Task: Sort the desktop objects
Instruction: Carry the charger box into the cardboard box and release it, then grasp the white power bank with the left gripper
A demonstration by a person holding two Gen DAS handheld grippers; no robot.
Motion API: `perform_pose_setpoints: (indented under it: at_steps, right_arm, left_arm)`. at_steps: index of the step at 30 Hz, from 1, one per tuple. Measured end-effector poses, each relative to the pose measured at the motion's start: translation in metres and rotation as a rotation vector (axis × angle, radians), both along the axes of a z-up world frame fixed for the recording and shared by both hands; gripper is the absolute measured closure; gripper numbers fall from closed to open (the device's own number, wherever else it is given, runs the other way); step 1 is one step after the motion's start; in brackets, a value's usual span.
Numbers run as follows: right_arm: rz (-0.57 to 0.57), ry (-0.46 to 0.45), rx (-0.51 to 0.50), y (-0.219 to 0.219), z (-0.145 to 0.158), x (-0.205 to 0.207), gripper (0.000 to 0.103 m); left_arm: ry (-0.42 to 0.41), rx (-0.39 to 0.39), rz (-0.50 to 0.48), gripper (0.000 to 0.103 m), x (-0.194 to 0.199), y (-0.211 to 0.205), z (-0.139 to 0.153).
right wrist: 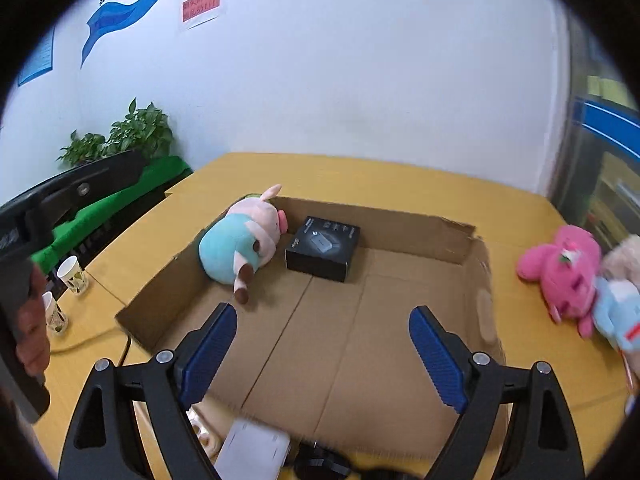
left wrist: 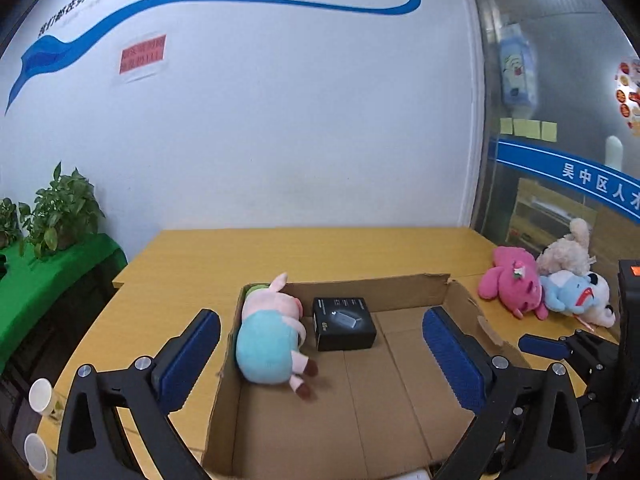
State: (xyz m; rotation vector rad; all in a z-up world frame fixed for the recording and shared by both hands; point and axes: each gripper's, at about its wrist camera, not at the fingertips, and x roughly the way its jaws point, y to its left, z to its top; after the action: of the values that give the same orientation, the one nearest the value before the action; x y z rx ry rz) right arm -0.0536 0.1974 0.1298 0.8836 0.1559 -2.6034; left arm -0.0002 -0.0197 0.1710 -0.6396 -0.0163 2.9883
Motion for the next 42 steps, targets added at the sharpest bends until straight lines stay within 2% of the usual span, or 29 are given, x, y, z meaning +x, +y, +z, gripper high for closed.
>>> perform_pose_setpoints:
  at_steps: [4, 7, 11, 21, 25, 31, 36, 42]
  right_arm:
    - [-0.014, 0.003, 0.017, -0.001, -0.002, 0.029, 0.014]
    - [-0.012, -0.003, -0.026, 0.003, 0.0, 0.046, 0.014]
    - [-0.041, 0.015, -0.018, 0.009, 0.002, 0.061, 0.014]
    - [-0.058, 0.042, 0.012, 0.017, -0.007, 0.063, 0.014]
    - [-0.042, 0.035, -0.026, 0.026, -0.017, 0.054, 0.014]
    - [-0.025, -0.024, -0.079, 0.05, -0.039, 0.039, 0.014]
    - [-0.006, -0.093, -0.087, 0.063, -0.051, 0.038, 0.014]
    - [0.079, -0.176, -0.044, 0.04, -0.083, 0.058, 0.014]
  left_arm:
    - [-0.029, 0.025, -0.02, 0.001, 0.033, 0.001, -0.009]
    - [-0.009, 0.049, -0.023, 0.001, 0.055, 0.0, -0.008]
    - [0.02, 0.009, 0.025, 0.001, 0.073, 0.005, -0.011]
    - [-0.068, 0.032, -0.013, 0.001, 0.067, 0.015, -0.042]
    - [-0.094, 0.031, -0.005, 0.001, 0.066, 0.026, -0.049]
    - [-0.107, -0.001, 0.007, 0.001, 0.061, 0.05, -0.055]
    - [-0.216, -0.05, -0.012, 0.001, 0.051, 0.065, -0.076]
    - [-0.361, 0.097, -0.1, 0.001, 0.041, 0.042, -0.119]
